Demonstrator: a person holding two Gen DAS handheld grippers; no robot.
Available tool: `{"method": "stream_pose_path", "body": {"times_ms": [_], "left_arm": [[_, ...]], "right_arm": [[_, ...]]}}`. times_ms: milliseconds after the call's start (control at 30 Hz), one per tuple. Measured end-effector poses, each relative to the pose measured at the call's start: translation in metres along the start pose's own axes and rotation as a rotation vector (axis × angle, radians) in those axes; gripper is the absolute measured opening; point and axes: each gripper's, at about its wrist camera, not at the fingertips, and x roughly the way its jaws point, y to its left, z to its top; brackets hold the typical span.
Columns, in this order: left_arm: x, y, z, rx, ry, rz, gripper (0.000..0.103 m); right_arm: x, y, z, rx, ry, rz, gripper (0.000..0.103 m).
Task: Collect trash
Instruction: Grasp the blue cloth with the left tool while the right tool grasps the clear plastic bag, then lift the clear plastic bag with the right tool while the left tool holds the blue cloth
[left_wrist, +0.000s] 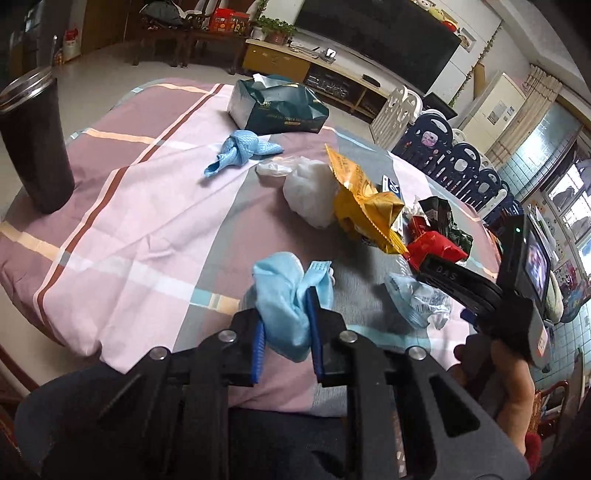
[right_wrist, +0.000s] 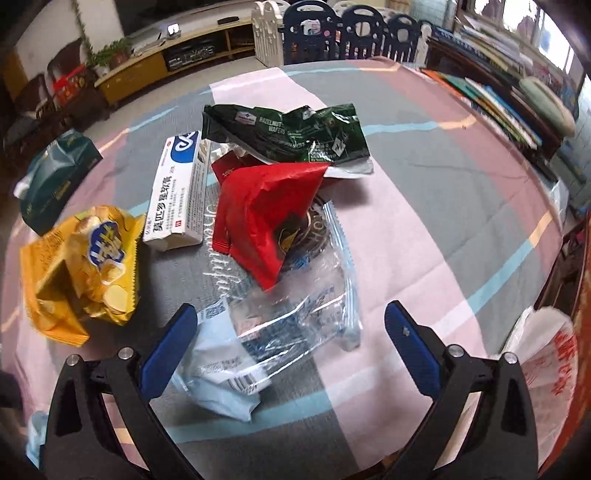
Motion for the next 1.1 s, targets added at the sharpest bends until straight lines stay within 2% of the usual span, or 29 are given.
{"method": "stream_pose_path", "body": {"times_ms": [33,67,100,133,167,233,400,467,500,567,600,667,833,967,1033,1100], "left_arm": [[0.000,0.001,-0.001,0.001,-0.003,0.004,0.021],[-0.001,0.003,-0.001,0.001,-0.005,0.007,0.021],[-0.001,0.005,-0.001,-0.001,-0.008,0.011,0.021],[-0.001,0.006,-0.001,-0.005,-0.013,0.016,0.021],[-0.001,0.008,0.000,-0.010,-0.015,0.018,0.021],[0.000,0.010,0.000,-0.018,-0.013,0.010,0.021],[0.002,0.010,0.001,-0.018,-0.008,0.005,0.021],[0.003,0.010,0.000,-0.016,-0.004,0.010,0.021],[0.004,0.011,0.000,-0.016,-0.003,0.012,0.021],[0.005,0.011,0.000,-0.018,0.001,0.014,0.021],[0.006,0.011,0.000,-0.020,0.001,0.015,0.021],[0.007,0.012,-0.001,-0.020,0.000,0.018,0.021],[0.007,0.011,-0.001,-0.017,-0.002,0.021,0.021],[0.009,0.012,-0.001,-0.018,0.005,0.018,0.021],[0.010,0.013,-0.001,-0.019,0.008,0.017,0.021],[0.011,0.013,-0.001,-0.020,0.012,0.016,0.021]], "right_arm": [[0.001,0.001,-0.002,-0.029,0.013,-0.008,0.059],[0.002,0.001,-0.005,-0.047,0.020,-0.008,0.046],[-0.001,-0.001,-0.008,-0.064,0.018,0.011,0.041],[-0.005,-0.003,-0.012,-0.082,0.010,0.039,0.029],[-0.010,-0.003,-0.015,-0.105,0.004,0.055,0.023],[-0.022,-0.003,-0.024,-0.179,-0.015,0.083,0.018],[-0.039,0.006,-0.047,-0.445,-0.081,0.117,0.018],[-0.040,0.002,-0.049,-0.456,-0.075,0.114,0.023],[-0.040,-0.003,-0.047,-0.424,-0.067,0.117,0.030],[-0.041,-0.015,-0.043,-0.327,-0.055,0.142,0.073],[-0.042,-0.021,-0.041,-0.270,-0.055,0.163,0.078],[-0.039,-0.023,-0.041,-0.218,-0.029,0.176,0.079],[-0.018,-0.011,-0.038,-0.149,0.034,0.112,0.079],[-0.007,0.003,-0.039,-0.152,0.047,0.080,0.079],[-0.007,0.013,-0.041,-0.189,0.024,0.037,0.079],[-0.011,0.021,-0.045,-0.235,-0.020,0.014,0.068]]}}
